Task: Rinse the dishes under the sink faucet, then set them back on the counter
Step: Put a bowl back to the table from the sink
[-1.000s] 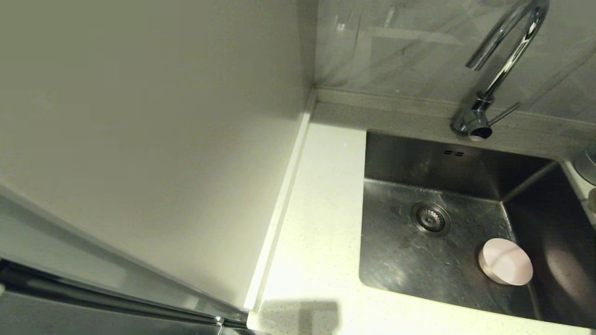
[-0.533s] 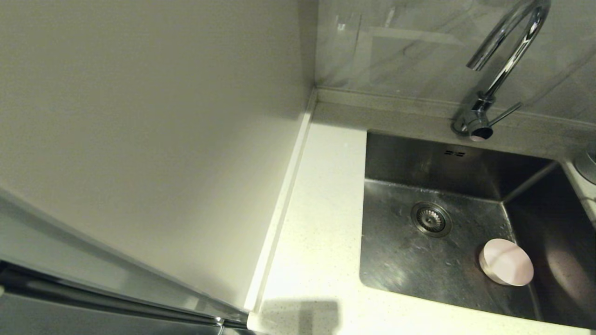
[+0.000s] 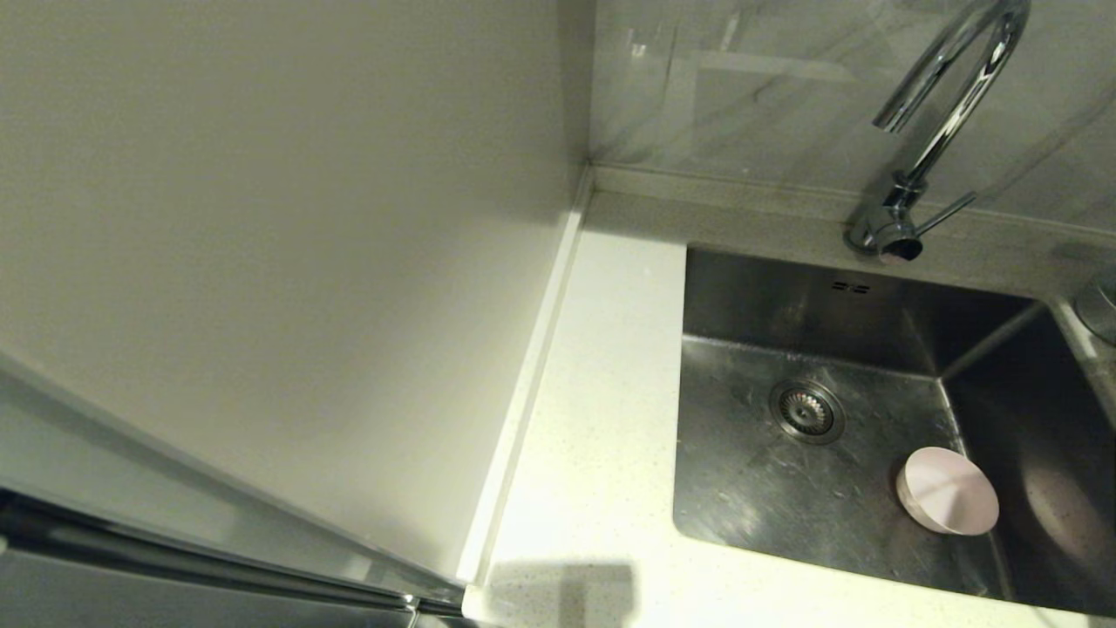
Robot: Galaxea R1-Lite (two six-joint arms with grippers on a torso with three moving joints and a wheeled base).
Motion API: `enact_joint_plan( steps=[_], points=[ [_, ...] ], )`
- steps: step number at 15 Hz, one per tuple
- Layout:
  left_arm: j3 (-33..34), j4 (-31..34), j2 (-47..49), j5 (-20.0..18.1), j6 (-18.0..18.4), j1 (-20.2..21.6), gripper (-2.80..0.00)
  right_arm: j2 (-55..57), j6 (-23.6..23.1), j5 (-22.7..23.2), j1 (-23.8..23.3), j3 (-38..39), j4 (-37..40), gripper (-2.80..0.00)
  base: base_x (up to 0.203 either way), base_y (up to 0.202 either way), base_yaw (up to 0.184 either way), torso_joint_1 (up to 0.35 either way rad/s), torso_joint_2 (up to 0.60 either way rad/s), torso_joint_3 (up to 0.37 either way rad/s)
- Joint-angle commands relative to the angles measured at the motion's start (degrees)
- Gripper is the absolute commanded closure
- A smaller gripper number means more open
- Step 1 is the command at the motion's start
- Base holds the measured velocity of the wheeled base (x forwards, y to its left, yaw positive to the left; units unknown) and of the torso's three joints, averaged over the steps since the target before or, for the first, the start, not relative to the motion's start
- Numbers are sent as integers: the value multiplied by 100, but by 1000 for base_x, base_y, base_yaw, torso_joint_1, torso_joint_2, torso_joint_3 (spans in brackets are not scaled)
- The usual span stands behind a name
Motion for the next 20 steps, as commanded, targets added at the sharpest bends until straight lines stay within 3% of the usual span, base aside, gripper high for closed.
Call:
enact_joint_plan(
  steps=[1,4,9,12,16,18,20],
  points=[
    [18,-1,0,0,-1,1,0,-877,-47,82,398,862,14,-280,0,0,0,0,0,0],
    [18,-1,0,1,-1,1,0,-1472,-77,21,1128,1969,-10,-280,0,0,0,0,0,0],
    [18,-1,0,0,-1,1,0,-1994,-99,-620,2269,3509,-11,-280,0,0,0,0,0,0],
    [18,-1,0,0,-1,1,0,-1727,-301,-1053,2382,4107,-17,-280,0,0,0,0,0,0],
    [18,-1,0,0,-1,1,0,-1266,-636,-1116,2497,4273,1,-280,0,0,0,0,0,0],
    [18,-1,0,0,-1,1,0,-950,-596,-1330,2683,4265,-72,-280,0,0,0,0,0,0],
    [18,-1,0,0,-1,1,0,-558,-194,-1675,2933,4273,-268,-280,0,0,0,0,0,0]
  ],
)
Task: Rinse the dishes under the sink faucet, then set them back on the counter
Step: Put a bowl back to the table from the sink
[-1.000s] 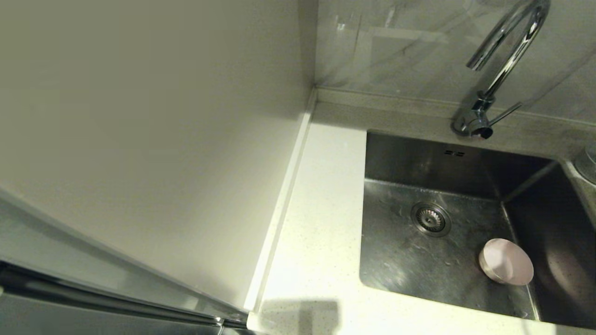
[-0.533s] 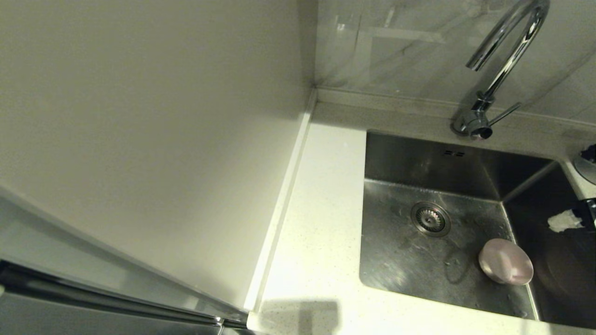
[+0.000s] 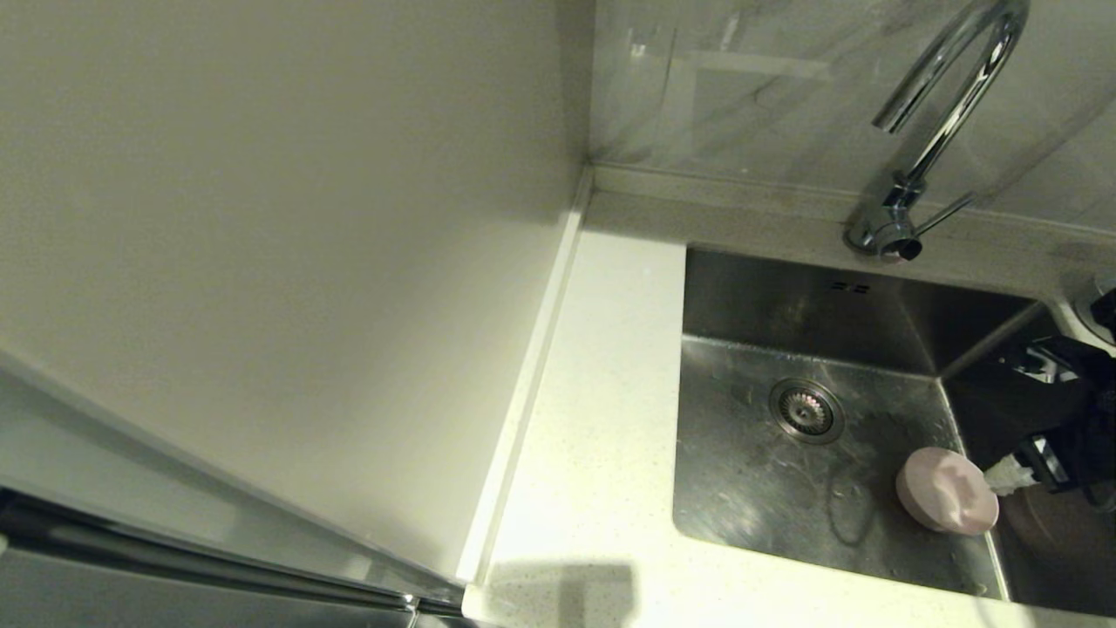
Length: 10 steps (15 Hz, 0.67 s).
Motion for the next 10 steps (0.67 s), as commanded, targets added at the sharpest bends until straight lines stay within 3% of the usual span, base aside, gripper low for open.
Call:
enact_joint_plan(
  steps=[1,4,8,10],
  points=[
    [18,-2,0,0,-2,1,0,679,641,-463,351,-2,-180,-280,0,0,0,0,0,0],
    [18,-2,0,0,-2,1,0,1221,1708,-1164,776,-94,-305,-280,0,0,0,0,0,0],
    [18,-2,0,0,-2,1,0,1457,1900,-1416,1069,-87,-881,-280,0,0,0,0,0,0],
    [18,-2,0,0,-2,1,0,1635,2190,-1800,1286,-83,-1276,-280,0,0,0,0,0,0]
  ],
)
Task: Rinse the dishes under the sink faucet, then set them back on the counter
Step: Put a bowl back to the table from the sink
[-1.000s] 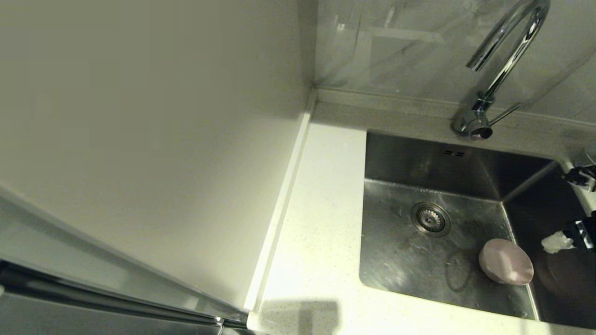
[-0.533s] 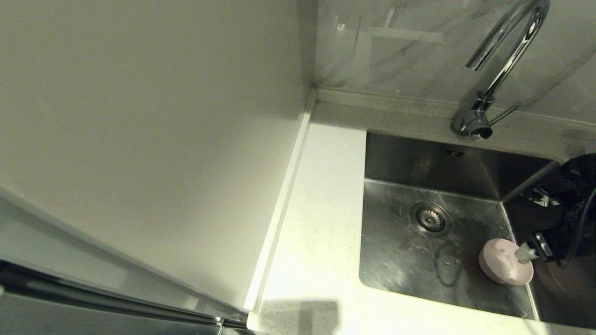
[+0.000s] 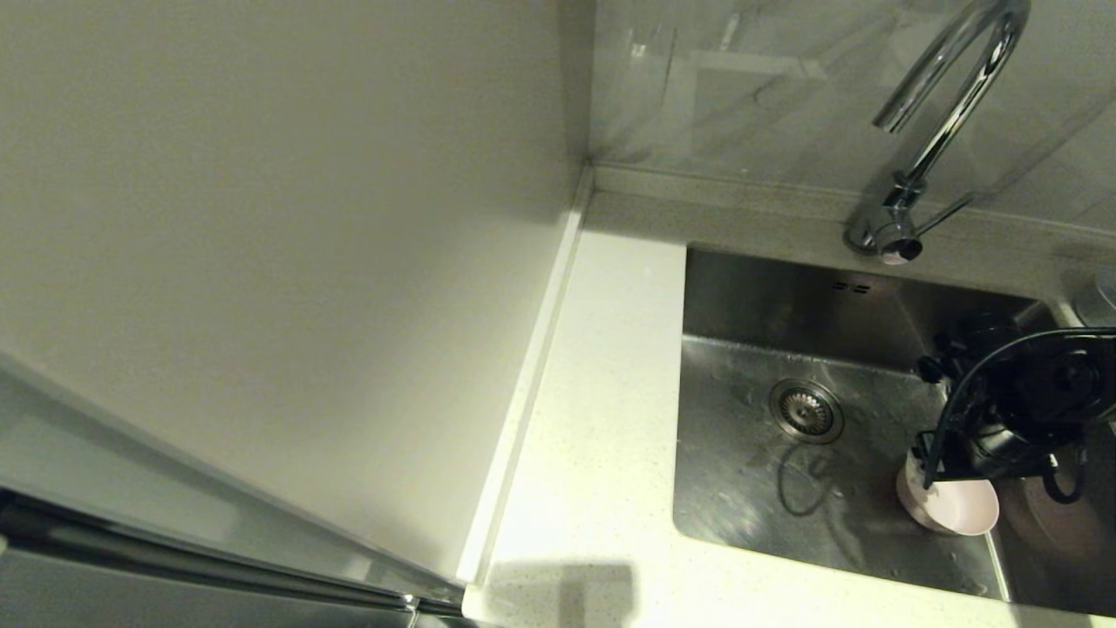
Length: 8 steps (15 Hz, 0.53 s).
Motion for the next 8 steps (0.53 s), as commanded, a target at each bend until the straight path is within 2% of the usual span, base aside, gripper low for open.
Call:
enact_joint_plan(
  steps=[1,8],
  points=[
    [18,-2,0,0,-2,1,0,326,260,-236,217,5,-282,-280,0,0,0,0,0,0],
    [18,-2,0,0,-2,1,0,1116,378,-537,228,-421,-688,-280,0,0,0,0,0,0]
  ],
)
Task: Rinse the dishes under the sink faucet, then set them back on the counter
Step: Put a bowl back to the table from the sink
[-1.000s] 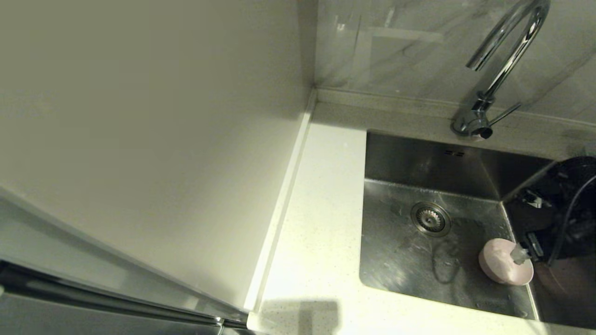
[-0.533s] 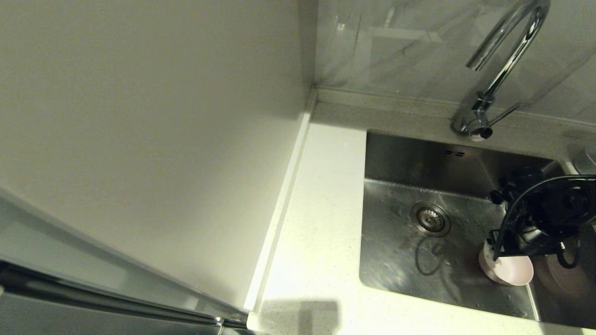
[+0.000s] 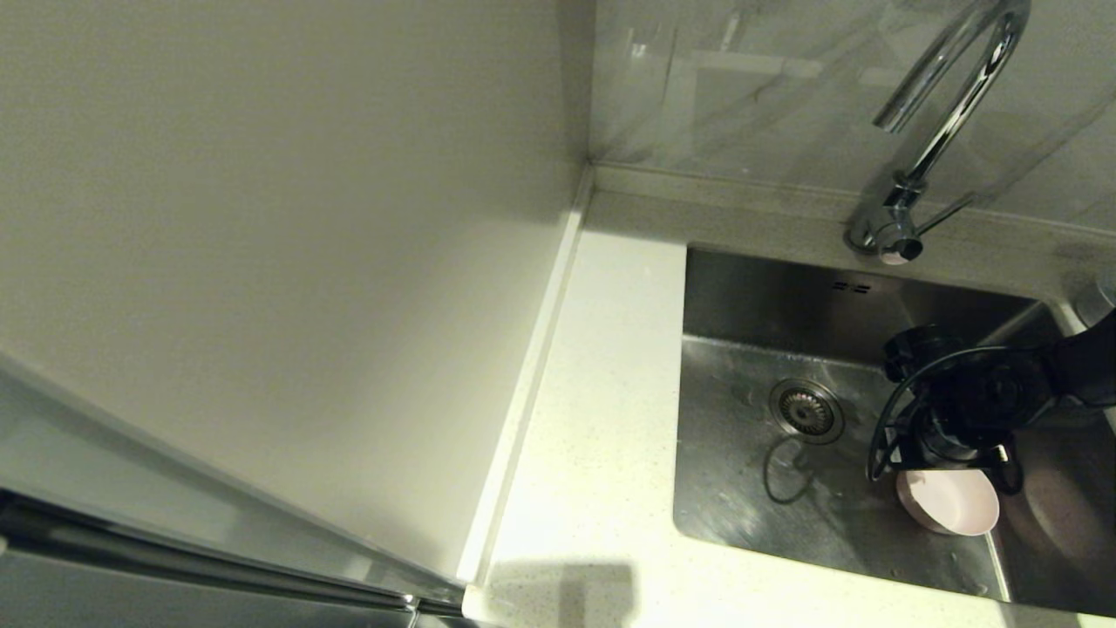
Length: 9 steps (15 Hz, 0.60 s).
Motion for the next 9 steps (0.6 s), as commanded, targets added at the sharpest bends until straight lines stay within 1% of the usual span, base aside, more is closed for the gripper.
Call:
enact_joint_plan(
  steps=[1,5,7,9],
  points=[
    [18,-2,0,0,-2,1,0,433,21,-18,-27,-241,-5,-280,0,0,0,0,0,0],
    [18,-2,0,0,-2,1,0,948,197,-112,-48,-812,-1,-280,0,0,0,0,0,0],
    [18,-2,0,0,-2,1,0,1117,270,-285,-95,-1002,-1,-280,0,0,0,0,0,0],
    [18,-2,0,0,-2,1,0,1245,281,-591,-181,-1174,-9,-280,0,0,0,0,0,0]
  ],
)
